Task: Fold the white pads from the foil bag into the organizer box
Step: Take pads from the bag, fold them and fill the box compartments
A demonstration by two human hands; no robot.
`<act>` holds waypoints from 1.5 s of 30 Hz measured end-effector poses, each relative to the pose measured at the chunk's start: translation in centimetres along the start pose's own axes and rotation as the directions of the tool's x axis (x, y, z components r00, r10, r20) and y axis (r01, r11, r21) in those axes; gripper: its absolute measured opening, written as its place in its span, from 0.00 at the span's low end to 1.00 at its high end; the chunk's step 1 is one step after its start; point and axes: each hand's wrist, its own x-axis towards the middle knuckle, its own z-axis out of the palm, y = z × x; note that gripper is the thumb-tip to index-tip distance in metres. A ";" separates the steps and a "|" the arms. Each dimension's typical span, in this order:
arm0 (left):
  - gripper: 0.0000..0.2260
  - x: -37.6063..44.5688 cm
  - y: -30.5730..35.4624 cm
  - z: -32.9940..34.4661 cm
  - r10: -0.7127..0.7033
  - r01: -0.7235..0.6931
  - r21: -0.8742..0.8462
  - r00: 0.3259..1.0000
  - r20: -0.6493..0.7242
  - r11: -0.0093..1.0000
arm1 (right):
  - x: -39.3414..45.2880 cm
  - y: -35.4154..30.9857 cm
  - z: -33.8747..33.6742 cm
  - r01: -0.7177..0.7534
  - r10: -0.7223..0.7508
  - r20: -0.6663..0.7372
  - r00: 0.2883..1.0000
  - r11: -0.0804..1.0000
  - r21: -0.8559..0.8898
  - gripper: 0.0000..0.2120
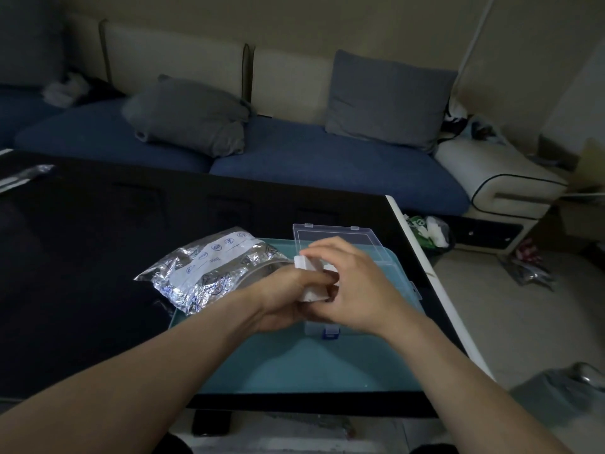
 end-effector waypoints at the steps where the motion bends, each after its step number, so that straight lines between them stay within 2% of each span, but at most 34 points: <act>1: 0.09 0.2 -0.1 -0.1 -0.003 0.004 0.016 1.000 -0.026 1.000 | 0.0 -0.1 0.0 -0.021 0.021 0.003 1.000 0.999 -0.030 0.35; 3: 0.08 0.4 -0.3 -0.2 -0.004 0.006 0.023 0.997 -0.071 1.000 | -0.2 0.1 -0.3 -0.102 0.104 0.072 0.992 0.994 -0.036 0.41; 5: 0.11 0.3 -0.4 -0.4 0.003 0.005 0.101 0.997 -0.080 0.995 | -0.6 0.5 -1.1 -0.247 0.211 0.212 0.954 0.956 0.160 0.43; 7: 0.12 -0.2 -0.2 -0.5 -0.034 0.038 0.255 0.999 -0.020 0.966 | -0.9 1.0 -1.9 -0.383 0.259 0.308 0.916 0.794 0.472 0.35; 9: 0.14 -0.6 -0.2 -0.6 -0.103 0.088 0.336 0.994 0.027 0.938 | -1.1 1.7 -2.1 -0.462 0.317 0.337 0.887 0.612 0.641 0.23; 10: 0.14 -0.7 -0.2 -0.5 -0.128 0.106 0.344 0.991 0.043 0.933 | -1.2 1.9 -2.1 -0.478 0.338 0.338 0.878 0.583 0.657 0.18; 13: 0.13 -0.7 -0.2 -0.4 -0.149 0.104 0.318 0.981 0.121 0.942 | -1.7 2.7 -1.5 -0.465 0.348 0.310 0.885 0.608 0.643 0.06; 16: 0.18 -0.4 0.2 -0.5 -0.141 0.098 0.224 0.973 0.184 0.970 | -1.9 3.5 -1.9 -0.454 0.403 0.230 0.886 0.651 0.608 0.05; 19: 0.19 0.1 0.4 -0.6 -0.124 0.113 0.094 0.986 0.113 0.989 | -2.0 4.0 -2.5 -0.427 0.444 0.115 0.888 0.707 0.564 0.05; 22: 0.15 0.6 0.2 -0.7 -0.032 0.031 0.080 0.999 0.015 0.996 | -2.0 4.1 -2.5 -0.401 0.468 0.036 0.883 0.711 0.578 0.07; 25: 0.14 1.0 -0.2 -0.6 0.077 -0.065 0.171 0.995 -0.065 0.983 | -1.9 3.5 -2.1 -0.457 0.508 0.078 0.858 0.685 0.568 0.13; 29: 0.10 1.5 -0.9 0.0 0.245 -0.142 0.461 0.954 -0.172 0.876 | -1.8 3.4 -1.4 -0.508 0.554 0.138 0.821 0.598 0.620 0.10; 32: 0.10 1.7 -0.8 0.3 0.302 -0.158 0.514 0.930 -0.209 0.843 | -1.6 3.8 -1.7 -0.495 0.611 0.149 0.777 0.449 0.744 0.07; 34: 0.09 2.0 -0.6 0.2 0.417 -0.175 0.663 0.880 -0.226 0.728 | -1.4 4.7 -2.4 -0.401 0.684 0.035 0.729 0.385 0.831 0.05; 36: 0.08 2.3 -0.6 0.0 0.547 -0.182 0.848 0.825 -0.144 0.498 | -1.2 6.2 -2.9 -0.358 0.741 -0.158 0.653 0.486 0.797 0.03; 38: 0.09 2.8 -1.0 -0.2 0.588 -0.212 0.937 0.809 0.008 0.278 | -1.1 7.7 -2.5 -0.405 0.712 -0.288 0.640 0.632 0.661 0.05; 39: 0.11 3.3 -1.3 -0.4 0.582 -0.236 0.956 0.808 0.092 0.176 | -1.0 8.2 -2.1 -0.444 0.693 -0.287 0.662 0.670 0.594 0.09; 41: 0.15 4.3 -2.2 -0.8 0.519 -0.244 0.970 0.831 0.203 0.011 | -0.8 8.8 -1.2 -0.543 0.697 -0.208 0.687 0.682 0.491 0.17; 45: 0.19 5.4 -3.2 -1.1 0.350 -0.192 0.955 0.899 0.263 -0.224 | 0.3 9.8 -0.3 -0.684 0.740 -0.148 0.657 0.667 0.296 0.18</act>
